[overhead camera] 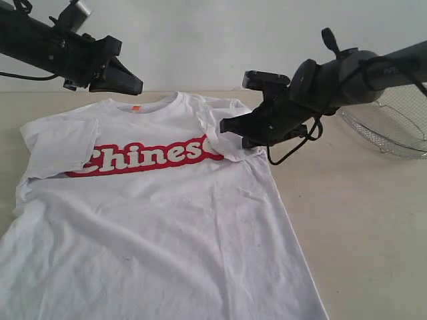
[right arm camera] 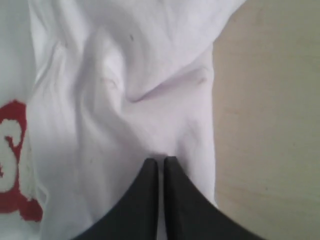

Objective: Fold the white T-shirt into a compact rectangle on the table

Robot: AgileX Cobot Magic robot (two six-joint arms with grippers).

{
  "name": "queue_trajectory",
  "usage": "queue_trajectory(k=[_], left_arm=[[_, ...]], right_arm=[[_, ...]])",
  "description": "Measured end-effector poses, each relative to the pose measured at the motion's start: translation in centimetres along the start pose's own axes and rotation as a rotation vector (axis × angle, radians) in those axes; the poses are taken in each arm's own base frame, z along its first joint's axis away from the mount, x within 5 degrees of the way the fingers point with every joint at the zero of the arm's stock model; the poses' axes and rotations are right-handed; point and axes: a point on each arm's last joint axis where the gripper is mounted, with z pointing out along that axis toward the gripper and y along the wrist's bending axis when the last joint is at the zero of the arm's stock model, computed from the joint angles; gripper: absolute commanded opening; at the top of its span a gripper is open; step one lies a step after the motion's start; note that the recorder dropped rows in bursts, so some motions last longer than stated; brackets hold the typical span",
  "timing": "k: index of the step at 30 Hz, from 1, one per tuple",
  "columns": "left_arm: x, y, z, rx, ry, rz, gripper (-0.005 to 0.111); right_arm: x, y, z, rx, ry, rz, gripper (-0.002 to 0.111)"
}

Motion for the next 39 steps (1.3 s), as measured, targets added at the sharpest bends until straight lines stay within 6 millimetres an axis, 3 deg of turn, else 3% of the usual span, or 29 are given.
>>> queue_trajectory(k=[4, 9, 12, 14, 20, 30, 33, 39], left_arm=[[0.0, 0.0, 0.0, 0.003, 0.003, 0.000, 0.005], [0.1, -0.1, 0.0, 0.016, 0.016, 0.000, 0.005], [0.1, -0.2, -0.1, 0.015, 0.018, 0.005, 0.005], [0.0, -0.5, -0.4, 0.013, 0.013, 0.013, 0.005], [-0.4, -1.5, -1.3, 0.010, -0.006, 0.038, 0.005], [-0.4, -1.7, -1.5, 0.009, -0.010, 0.043, 0.005], [-0.4, -1.7, -1.5, 0.009, -0.010, 0.043, 0.005], [-0.4, -1.7, -1.5, 0.010, -0.009, 0.043, 0.005]], right_arm=[[-0.5, 0.1, -0.4, 0.003, -0.029, -0.004, 0.000], [-5.1, 0.9, -2.8, -0.013, -0.201, -0.023, 0.000], [-7.6, -0.1, -3.3, -0.019, -0.261, 0.012, 0.000], [-8.1, -1.4, -2.4, -0.014, -0.250, 0.035, 0.000], [-6.9, -3.1, 0.9, -0.013, -0.155, 0.063, 0.000], [-6.5, -3.4, 1.3, 0.011, -0.123, 0.030, 0.000], [-5.7, -3.8, 2.4, 0.015, -0.097, 0.053, 0.000], [-5.7, -2.6, 3.2, 0.004, -0.152, 0.066, 0.000]])
